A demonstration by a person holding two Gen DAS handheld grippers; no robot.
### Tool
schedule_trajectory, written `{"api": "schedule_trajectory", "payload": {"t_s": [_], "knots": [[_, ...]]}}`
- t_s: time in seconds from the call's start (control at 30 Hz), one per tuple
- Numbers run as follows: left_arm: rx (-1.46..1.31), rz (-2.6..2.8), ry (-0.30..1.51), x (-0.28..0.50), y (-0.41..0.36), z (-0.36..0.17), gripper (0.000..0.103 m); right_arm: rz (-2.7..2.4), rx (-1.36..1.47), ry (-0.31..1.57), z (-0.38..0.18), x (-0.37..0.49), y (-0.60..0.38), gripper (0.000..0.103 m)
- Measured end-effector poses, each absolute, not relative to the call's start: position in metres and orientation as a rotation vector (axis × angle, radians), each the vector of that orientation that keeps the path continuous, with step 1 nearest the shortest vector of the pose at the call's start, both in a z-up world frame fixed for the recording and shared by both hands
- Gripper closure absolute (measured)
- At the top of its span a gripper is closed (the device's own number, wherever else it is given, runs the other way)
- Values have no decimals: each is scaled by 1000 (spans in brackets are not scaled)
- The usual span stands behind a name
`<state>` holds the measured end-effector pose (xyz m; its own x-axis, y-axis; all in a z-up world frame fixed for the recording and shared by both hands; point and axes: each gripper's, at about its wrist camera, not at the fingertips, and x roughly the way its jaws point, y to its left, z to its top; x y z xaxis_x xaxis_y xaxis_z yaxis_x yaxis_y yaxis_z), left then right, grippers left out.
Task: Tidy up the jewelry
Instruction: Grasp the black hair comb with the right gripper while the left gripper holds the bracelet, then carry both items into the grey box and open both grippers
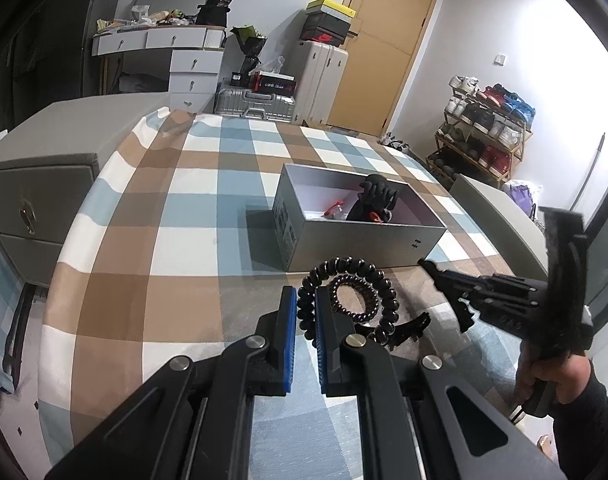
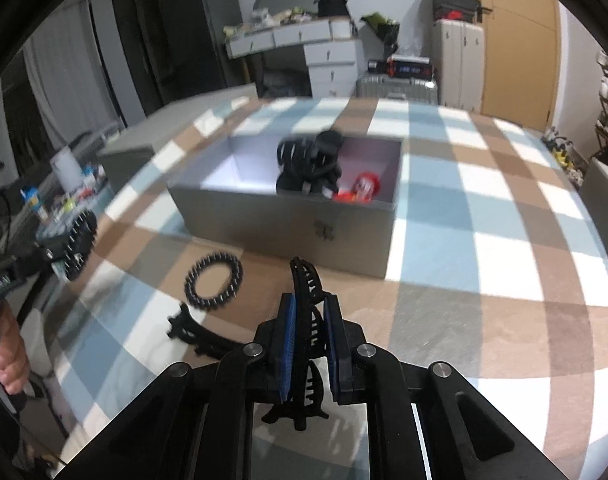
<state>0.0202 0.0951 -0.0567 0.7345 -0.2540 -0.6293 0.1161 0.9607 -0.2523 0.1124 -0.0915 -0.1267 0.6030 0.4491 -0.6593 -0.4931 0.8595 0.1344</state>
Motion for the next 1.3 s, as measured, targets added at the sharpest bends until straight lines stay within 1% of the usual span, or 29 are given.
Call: {"api": "schedule_trajectory", "payload": {"t_s": [0.17,0.3,0.57,0.93,1.3], "knots": [[-201,-209,701,25,89,-46,99,595,19,675,-98,110,-103,90],[-188,-213,678,34,85,-36,99,671,88,655,-80,115,-103,90],[-166,-227,650,70,78,-25,99,775,152,599,-52,139,-89,90],[-145,-266,662,110,60,-30,99,811,160,574,-44,178,-69,90],[-124,-307,684,120,49,-35,99,807,155,611,-57,204,-59,90]]}}
